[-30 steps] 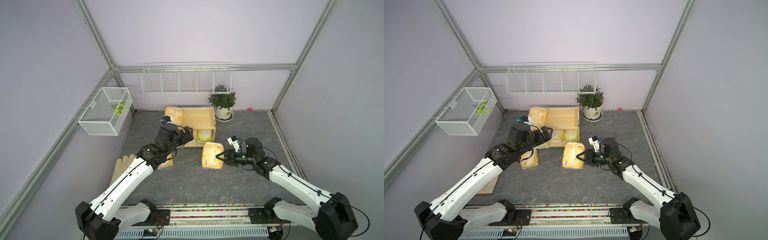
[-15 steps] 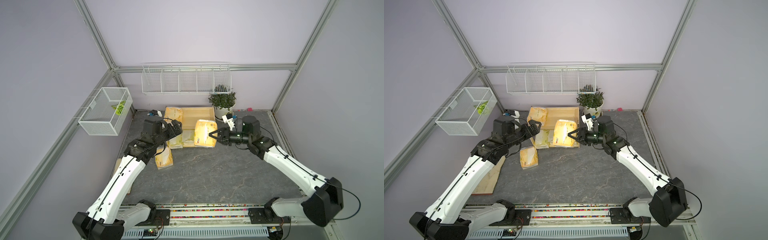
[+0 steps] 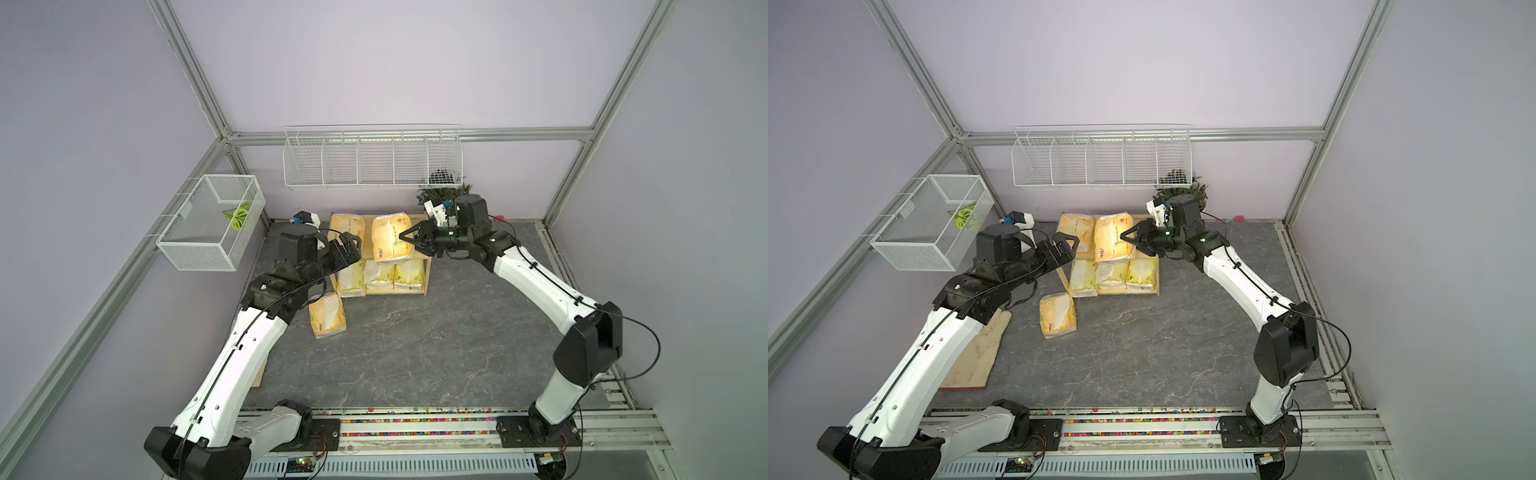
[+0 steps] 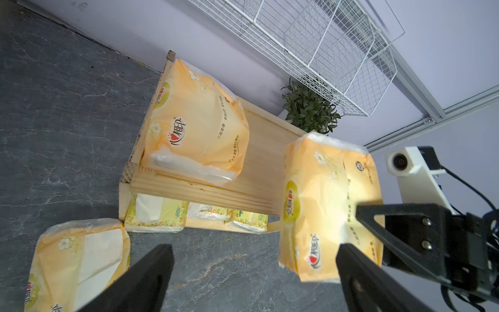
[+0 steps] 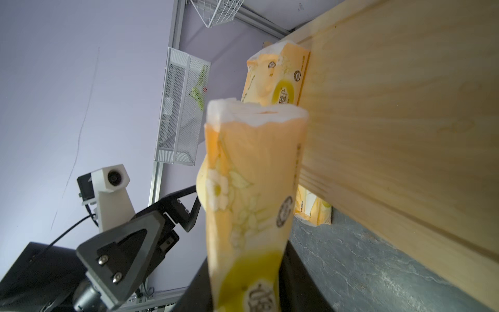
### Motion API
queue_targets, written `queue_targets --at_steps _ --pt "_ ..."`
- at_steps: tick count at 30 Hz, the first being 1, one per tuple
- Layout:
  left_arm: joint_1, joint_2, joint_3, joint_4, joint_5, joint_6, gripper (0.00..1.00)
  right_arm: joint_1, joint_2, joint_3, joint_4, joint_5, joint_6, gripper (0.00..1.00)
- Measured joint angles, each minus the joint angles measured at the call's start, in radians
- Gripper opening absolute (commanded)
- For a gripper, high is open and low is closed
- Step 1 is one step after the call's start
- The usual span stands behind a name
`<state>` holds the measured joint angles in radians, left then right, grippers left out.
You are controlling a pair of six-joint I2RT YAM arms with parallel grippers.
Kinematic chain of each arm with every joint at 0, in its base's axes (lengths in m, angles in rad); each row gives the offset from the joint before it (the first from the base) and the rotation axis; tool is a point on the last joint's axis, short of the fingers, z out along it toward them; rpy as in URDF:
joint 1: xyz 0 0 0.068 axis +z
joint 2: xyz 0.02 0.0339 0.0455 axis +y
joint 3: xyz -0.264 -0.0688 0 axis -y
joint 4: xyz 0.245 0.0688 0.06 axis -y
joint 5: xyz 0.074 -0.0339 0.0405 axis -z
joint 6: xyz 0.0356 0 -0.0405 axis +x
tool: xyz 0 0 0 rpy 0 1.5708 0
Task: Place the tissue boxes on the shelf by color
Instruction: Place a box of tissues on the shelf.
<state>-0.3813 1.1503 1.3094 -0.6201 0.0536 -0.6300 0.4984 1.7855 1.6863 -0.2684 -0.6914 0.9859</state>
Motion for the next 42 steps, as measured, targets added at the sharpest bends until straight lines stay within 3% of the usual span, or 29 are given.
queue_targets --at_steps 6,15,19,23,26,42 --pt "0.002 -0.005 0.0 0.0 0.0 0.001 1.0 -0.011 0.117 0.13 -0.034 0.023 0.006 0.33" --pt "0.002 -0.034 0.0 0.0 -0.001 0.001 1.0 -0.012 0.237 0.194 -0.044 0.053 0.046 0.34" --pt "0.002 -0.04 -0.006 0.001 -0.001 0.0 1.0 -0.01 0.275 0.256 -0.066 0.068 0.047 0.44" --pt "0.002 -0.042 -0.013 0.0 -0.001 0.0 1.0 -0.003 0.301 0.333 -0.109 0.092 0.034 0.64" --pt "0.002 -0.042 -0.018 0.0 0.0 0.0 1.0 0.004 0.32 0.412 -0.164 0.113 0.001 0.72" --pt "0.002 -0.051 -0.019 0.001 0.008 0.0 1.0 0.039 0.302 0.489 -0.513 0.412 -0.246 0.75"
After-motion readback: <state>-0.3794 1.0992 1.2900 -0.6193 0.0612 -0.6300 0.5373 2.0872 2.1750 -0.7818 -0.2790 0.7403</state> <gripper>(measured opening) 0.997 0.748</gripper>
